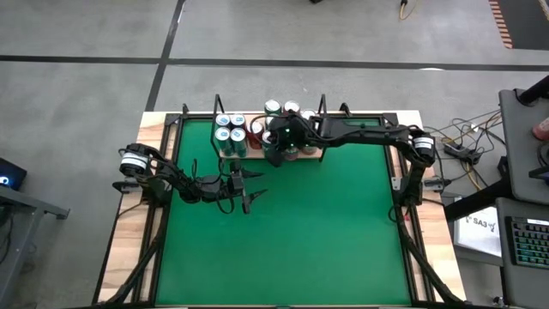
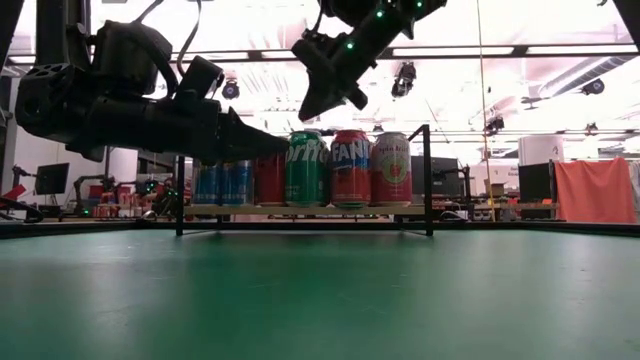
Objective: Pick and place cans onto a shelf
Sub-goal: Adjust the soda cans on the shelf
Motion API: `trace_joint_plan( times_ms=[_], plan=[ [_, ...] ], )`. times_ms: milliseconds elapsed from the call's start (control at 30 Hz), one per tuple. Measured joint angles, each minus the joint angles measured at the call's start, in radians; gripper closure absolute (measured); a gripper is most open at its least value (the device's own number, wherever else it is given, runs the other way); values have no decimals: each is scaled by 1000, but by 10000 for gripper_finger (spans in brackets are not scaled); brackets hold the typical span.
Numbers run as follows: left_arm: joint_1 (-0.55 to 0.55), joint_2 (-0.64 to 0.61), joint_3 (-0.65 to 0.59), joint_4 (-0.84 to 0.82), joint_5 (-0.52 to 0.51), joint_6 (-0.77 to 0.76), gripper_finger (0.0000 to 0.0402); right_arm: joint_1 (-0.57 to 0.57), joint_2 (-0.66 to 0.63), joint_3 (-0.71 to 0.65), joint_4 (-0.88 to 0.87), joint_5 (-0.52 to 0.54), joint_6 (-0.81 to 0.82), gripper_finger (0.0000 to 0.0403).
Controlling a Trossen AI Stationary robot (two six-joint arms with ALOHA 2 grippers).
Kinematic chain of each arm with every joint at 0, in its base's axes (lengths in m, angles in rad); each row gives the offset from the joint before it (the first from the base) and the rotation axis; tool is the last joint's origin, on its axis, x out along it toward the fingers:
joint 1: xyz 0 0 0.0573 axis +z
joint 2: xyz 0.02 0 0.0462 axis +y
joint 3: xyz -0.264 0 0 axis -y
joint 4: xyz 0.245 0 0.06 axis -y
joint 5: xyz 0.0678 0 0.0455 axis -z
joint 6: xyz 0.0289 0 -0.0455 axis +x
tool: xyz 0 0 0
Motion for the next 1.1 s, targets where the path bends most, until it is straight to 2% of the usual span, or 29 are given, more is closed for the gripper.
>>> trace_joint_plan(
  times_ms=[733,1100],
  plan=[
    [0,0,0,0,0,0,153,-24,3,-15,-78,15,29,394],
    [0,0,0,0,0,0,153,-24,3,28,-80,32,30,394]
  ],
)
